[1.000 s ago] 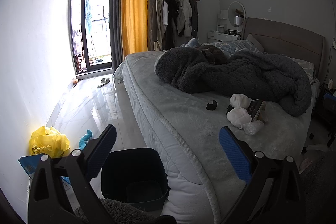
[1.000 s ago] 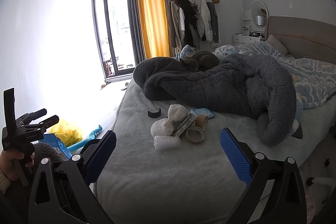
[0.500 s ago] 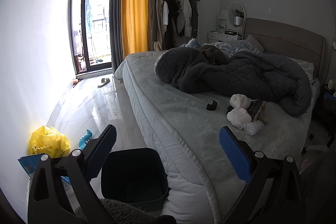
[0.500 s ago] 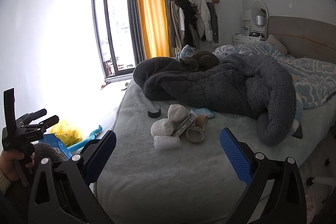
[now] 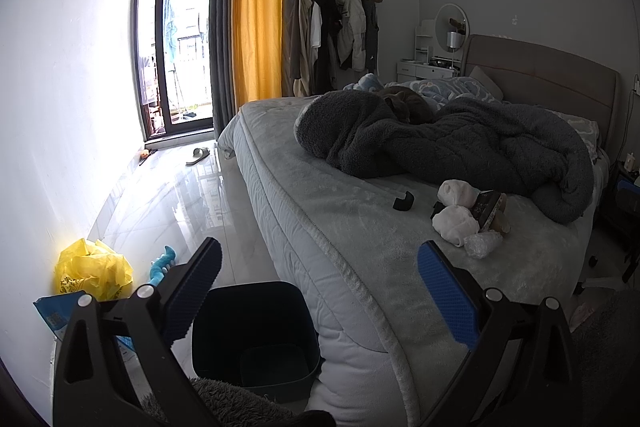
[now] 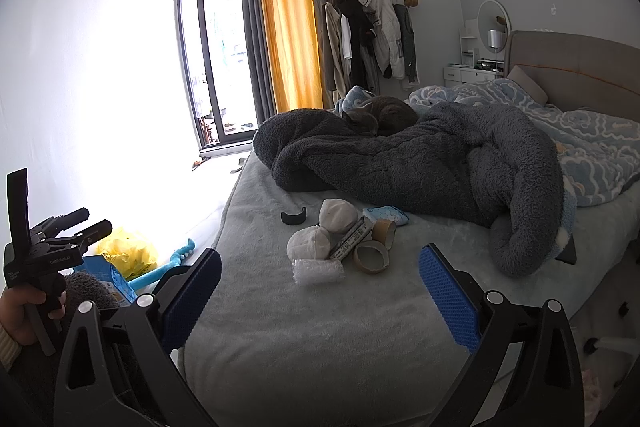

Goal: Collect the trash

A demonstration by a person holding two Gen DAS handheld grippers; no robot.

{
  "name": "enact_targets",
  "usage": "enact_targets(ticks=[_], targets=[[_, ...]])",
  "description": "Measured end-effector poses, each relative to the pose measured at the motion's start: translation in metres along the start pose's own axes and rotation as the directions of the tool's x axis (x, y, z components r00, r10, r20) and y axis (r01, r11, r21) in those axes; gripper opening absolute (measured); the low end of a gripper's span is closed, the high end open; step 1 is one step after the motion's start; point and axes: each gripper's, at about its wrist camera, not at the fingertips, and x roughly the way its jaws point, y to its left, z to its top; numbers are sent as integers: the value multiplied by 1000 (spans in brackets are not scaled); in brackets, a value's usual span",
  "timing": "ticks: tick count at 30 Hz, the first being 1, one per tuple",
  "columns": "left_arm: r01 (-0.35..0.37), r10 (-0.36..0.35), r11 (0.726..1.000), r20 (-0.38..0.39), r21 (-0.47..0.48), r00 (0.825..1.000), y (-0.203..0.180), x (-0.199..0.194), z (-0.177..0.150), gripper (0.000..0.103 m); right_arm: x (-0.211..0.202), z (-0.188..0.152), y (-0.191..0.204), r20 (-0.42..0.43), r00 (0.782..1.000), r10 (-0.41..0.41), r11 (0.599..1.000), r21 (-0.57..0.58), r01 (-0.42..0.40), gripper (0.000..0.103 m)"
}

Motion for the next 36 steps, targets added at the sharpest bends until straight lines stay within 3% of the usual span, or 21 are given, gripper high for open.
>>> enact_targets(ticks=[36], targets=[[3,-3,1000,-8,-27,1000,-1,-2,-5,100,0,1,-1,-4,1000,-2,1000,2,2,100]])
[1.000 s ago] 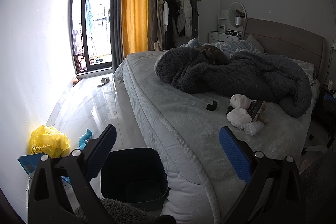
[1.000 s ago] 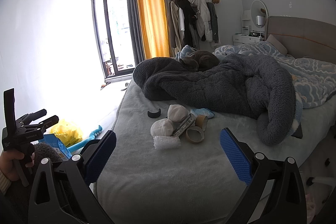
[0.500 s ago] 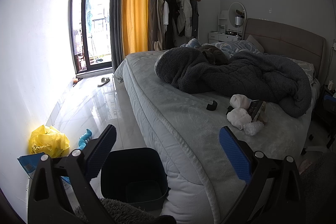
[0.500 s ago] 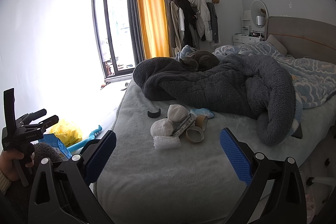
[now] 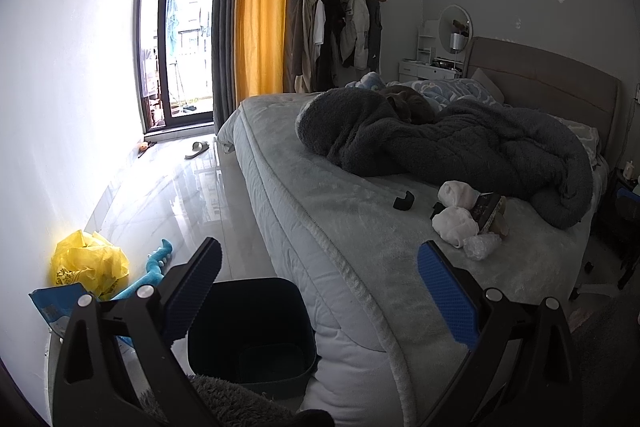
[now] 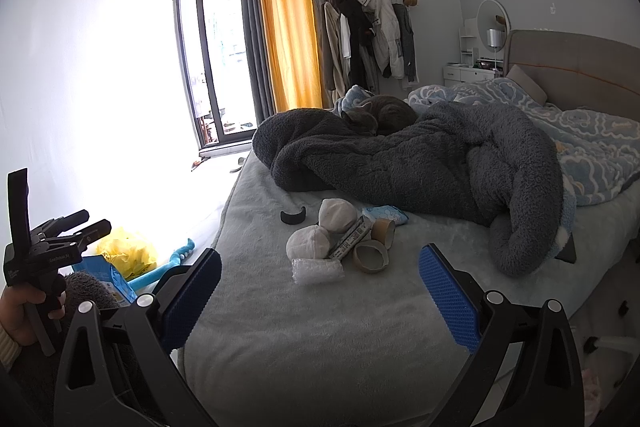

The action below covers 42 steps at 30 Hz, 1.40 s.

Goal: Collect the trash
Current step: 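Grasp the clear bubble-wrap roll with the right gripper while the left tool approaches a tissue ball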

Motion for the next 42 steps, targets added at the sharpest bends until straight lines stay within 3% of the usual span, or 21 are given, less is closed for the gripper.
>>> enact_targets(ticks=[10,15,21,25,28,36,42], targets=[[22,-21,999,-23,24,1000,-5,8,10,100,11,1,1,-74,997,-34,999,-25,32,100],[81,-79,995,-40,55,996,-13,24,14,99,23,2,-10,-85,996,20,998,64,-15,100],[163,-156,983,-82,85,984,-20,57,15,99,56,-8,6,-146,986,75,997,35,-71,100],[251,-244,964,-96,82,965,-19,79,15,98,81,-15,10,-176,979,105,993,66,-94,100],[307,-296,948,-121,81,947,-19,96,15,96,100,-22,12,-212,974,83,996,51,-74,100],[363,-342,927,-189,89,920,-23,129,20,87,141,-33,-3,-270,960,70,995,88,-48,98],[445,-422,895,-267,30,867,-32,159,21,84,171,-41,3,-308,948,78,996,59,-62,94]])
